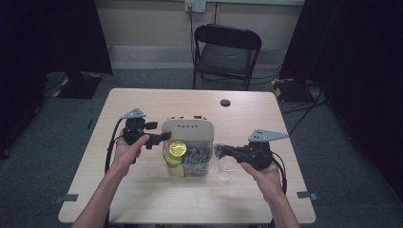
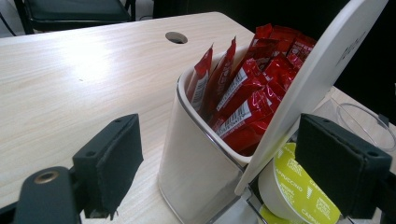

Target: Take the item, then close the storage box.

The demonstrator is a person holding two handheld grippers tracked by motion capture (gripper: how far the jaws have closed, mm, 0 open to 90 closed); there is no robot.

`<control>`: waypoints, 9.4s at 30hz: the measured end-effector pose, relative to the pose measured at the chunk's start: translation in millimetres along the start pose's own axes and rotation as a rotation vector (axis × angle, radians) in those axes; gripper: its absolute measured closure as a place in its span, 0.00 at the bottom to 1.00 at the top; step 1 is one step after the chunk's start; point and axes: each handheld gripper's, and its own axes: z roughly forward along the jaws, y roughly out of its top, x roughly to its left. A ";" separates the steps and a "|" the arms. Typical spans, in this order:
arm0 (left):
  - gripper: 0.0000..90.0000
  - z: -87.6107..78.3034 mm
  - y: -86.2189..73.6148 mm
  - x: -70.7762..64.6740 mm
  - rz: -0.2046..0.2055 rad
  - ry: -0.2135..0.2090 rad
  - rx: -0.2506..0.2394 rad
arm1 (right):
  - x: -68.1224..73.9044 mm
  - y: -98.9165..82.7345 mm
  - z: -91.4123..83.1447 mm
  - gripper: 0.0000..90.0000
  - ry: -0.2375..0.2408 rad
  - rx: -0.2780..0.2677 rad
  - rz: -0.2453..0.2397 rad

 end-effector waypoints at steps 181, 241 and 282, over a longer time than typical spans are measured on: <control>0.24 -17.8 10.4 13.2 -0.039 -0.002 -0.079 | -65.9 -138.0 -1.3 0.12 -0.530 0.262 0.096; 0.21 -11.7 0.0 -11.7 0.000 -0.026 0.006 | -67.4 -137.6 -1.1 0.11 -0.517 0.267 0.093; 0.18 -38.5 -34.7 0.4 0.003 0.083 0.089 | -67.6 -137.6 -1.1 0.11 -0.516 0.267 0.092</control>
